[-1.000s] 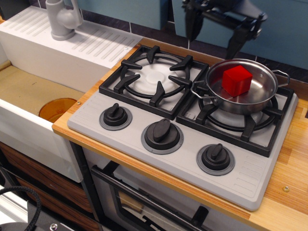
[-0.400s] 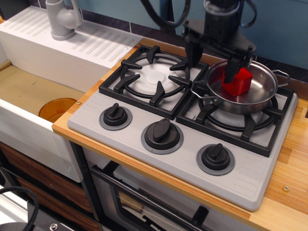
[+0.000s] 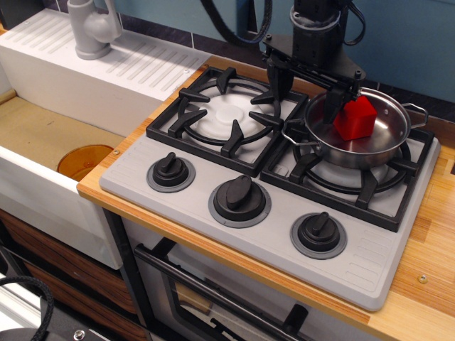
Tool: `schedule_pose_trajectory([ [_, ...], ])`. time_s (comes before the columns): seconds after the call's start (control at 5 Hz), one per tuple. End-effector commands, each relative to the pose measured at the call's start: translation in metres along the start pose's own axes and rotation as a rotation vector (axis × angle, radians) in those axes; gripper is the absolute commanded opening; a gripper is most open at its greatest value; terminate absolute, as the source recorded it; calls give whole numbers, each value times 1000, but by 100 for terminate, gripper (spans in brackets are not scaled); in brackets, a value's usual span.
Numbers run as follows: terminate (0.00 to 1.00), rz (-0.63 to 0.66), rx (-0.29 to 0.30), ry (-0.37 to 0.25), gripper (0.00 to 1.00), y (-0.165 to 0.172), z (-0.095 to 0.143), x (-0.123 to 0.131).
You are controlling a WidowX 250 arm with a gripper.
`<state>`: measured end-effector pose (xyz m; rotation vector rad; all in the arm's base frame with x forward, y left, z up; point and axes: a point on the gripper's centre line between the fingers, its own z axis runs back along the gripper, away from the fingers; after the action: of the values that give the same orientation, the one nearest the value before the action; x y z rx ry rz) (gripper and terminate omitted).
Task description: Put redcube in pan and put pan on stove
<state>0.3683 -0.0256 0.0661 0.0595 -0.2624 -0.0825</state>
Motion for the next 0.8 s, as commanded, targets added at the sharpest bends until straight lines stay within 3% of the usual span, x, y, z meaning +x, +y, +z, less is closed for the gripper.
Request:
schedule_pose_trajectory([
  [0.0, 0, 21, -6, -51, 100, -2, -6, 4],
  [0.2, 0, 38, 6, -30, 0, -9, -8, 1],
  [0.6, 0, 50, 23, -10, 0, -20, 4, -1],
])
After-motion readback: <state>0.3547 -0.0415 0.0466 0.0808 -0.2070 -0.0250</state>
